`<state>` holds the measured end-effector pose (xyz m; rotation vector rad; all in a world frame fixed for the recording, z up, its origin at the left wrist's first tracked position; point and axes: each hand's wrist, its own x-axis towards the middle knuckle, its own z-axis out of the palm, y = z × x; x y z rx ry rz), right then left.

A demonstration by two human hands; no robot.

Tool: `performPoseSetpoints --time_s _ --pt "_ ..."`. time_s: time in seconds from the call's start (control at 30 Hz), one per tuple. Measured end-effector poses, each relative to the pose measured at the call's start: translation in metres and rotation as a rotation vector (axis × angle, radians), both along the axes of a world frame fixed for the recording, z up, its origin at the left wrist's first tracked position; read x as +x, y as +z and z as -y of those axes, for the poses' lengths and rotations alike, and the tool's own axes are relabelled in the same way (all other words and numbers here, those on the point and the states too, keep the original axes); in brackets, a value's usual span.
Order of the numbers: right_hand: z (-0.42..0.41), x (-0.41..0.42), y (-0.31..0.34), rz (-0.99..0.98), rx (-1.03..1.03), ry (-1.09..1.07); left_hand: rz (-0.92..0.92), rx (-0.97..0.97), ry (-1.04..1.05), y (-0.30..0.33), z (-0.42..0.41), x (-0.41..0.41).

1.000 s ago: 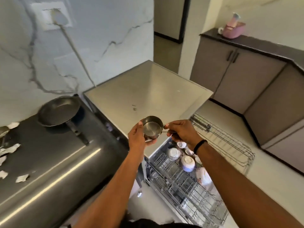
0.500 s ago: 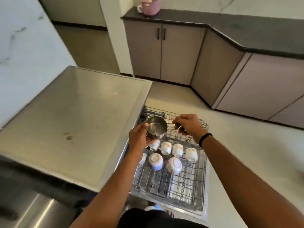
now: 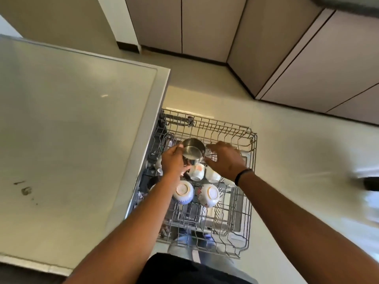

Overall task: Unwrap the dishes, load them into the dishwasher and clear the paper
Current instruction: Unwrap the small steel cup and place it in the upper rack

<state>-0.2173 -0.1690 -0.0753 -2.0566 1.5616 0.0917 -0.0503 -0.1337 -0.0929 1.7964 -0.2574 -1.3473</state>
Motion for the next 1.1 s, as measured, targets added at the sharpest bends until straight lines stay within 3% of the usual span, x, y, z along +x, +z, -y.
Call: performPoseSetpoints --time_s 0.13,0.53,0.8,1.1 --pt "0.022 0.006 -0.038 -0.121 -0.054 0.107 0.111 0.027 -0.014 -0.035 0.024 0.005" --pt "0.079 0.017 -0.141 0.017 -0.015 0.031 0.23 0.117 -0.022 -0.13 0.08 0.019" --pt "0.102 0.035 -0.173 0.058 -0.013 -0.024 0.344 0.086 -0.042 -0.162 0.101 0.028" --pt "0.115 0.046 -0.195 0.031 0.004 -0.049 0.348 0.083 -0.012 -0.189 0.116 0.032"
